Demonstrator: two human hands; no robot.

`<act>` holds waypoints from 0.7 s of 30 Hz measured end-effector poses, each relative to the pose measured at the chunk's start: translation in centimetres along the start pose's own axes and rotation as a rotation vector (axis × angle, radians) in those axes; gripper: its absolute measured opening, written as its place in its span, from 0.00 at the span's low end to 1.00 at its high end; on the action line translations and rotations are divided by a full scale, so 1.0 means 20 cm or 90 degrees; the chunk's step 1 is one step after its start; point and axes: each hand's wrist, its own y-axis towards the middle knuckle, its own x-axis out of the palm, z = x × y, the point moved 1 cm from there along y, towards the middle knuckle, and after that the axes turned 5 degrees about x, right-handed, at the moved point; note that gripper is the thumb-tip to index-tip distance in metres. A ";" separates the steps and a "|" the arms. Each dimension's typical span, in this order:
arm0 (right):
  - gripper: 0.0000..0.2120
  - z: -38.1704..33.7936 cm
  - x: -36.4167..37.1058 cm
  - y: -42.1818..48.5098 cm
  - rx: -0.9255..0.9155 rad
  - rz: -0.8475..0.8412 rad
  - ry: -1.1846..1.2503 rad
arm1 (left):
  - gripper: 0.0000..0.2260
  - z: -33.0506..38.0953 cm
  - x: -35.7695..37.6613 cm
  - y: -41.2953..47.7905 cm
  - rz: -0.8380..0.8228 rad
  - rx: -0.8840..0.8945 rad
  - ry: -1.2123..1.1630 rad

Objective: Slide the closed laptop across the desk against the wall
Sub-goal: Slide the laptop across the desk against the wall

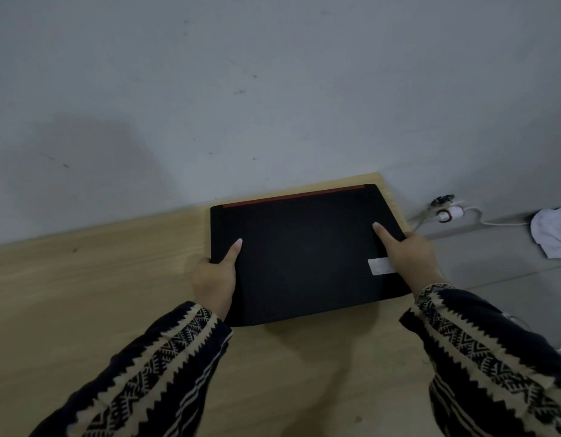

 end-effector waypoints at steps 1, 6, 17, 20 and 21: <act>0.33 0.01 0.01 0.01 -0.005 0.002 0.002 | 0.26 0.00 0.01 0.00 0.001 -0.002 0.003; 0.30 0.01 0.03 0.06 -0.030 0.026 0.014 | 0.33 -0.01 0.07 0.00 -0.008 0.001 0.006; 0.35 -0.01 -0.02 0.23 -0.001 0.061 -0.044 | 0.31 0.10 0.22 0.06 -0.038 0.008 0.039; 0.36 -0.02 -0.03 0.27 0.002 0.065 -0.058 | 0.30 0.10 0.26 0.06 -0.039 0.003 0.056; 0.36 -0.03 -0.03 0.28 0.002 0.069 -0.062 | 0.31 0.10 0.27 0.05 -0.043 0.002 0.063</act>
